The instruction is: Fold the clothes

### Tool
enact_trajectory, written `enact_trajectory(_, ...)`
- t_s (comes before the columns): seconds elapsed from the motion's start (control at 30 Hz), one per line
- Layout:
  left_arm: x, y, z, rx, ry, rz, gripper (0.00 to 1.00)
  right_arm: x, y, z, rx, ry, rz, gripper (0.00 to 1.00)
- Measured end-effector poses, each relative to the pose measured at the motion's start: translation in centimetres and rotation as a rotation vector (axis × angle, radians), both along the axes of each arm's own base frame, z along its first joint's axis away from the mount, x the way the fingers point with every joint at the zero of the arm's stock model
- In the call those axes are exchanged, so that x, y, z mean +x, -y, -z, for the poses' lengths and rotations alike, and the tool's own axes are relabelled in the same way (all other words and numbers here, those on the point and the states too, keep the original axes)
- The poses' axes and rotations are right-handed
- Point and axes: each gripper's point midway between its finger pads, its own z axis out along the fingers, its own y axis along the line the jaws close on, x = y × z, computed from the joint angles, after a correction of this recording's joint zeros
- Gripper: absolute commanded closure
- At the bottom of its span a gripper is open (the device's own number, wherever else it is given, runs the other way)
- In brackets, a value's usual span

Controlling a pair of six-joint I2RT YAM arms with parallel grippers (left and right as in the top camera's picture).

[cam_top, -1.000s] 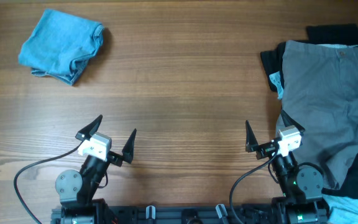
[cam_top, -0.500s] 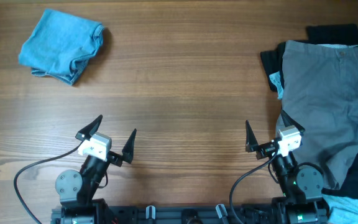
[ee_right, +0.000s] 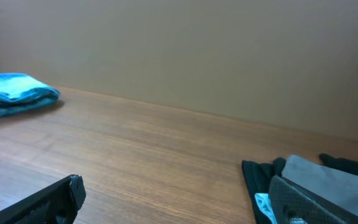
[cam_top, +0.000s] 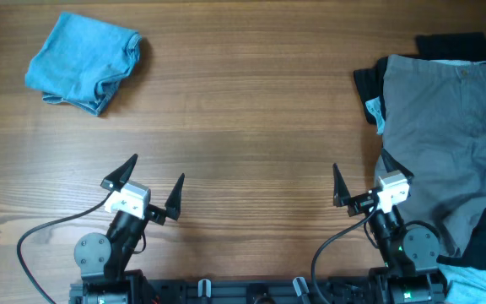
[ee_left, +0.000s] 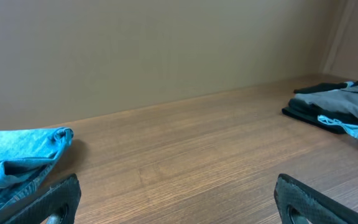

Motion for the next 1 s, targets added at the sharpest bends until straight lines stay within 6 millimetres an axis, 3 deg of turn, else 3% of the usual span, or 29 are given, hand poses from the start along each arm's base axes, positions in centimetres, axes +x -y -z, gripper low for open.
enact_trajectory(0.17,-0.1,0.3,1.1,-0.005,-0.049,0.018,0.0,-0.2,-0.6,-0.1,0.038,-0.01,-0.039,0.0)
enact_trajectory(0.27,-0.2,0.5,0.5,-0.005,-0.024,0.033,0.0,-0.4,-1.2,-0.6,0.089,-0.005,-0.076,0.0)
enact_trajectory(0.47,-0.3,-0.1,-3.1,-0.08,0.054,-0.002,0.0,-1.1,-2.0,-1.3,0.164,-0.064,-0.129,0.0)
enact_trajectory(0.63,-0.4,-0.7,-7.5,-0.136,0.026,-0.04,0.0,-1.6,-2.1,-3.9,0.176,-0.215,-0.122,0.0)
enact_trajectory(0.8,1.8,-1.1,-9.2,-0.189,-0.199,-0.072,0.0,0.3,-2.2,-4.8,0.173,-0.453,-0.097,0.0)
enact_trajectory(1.0,6.0,-1.6,-10.2,-0.218,-0.492,-0.11,0.0,4.3,-2.6,-3.4,0.152,-0.846,-0.056,0.0)
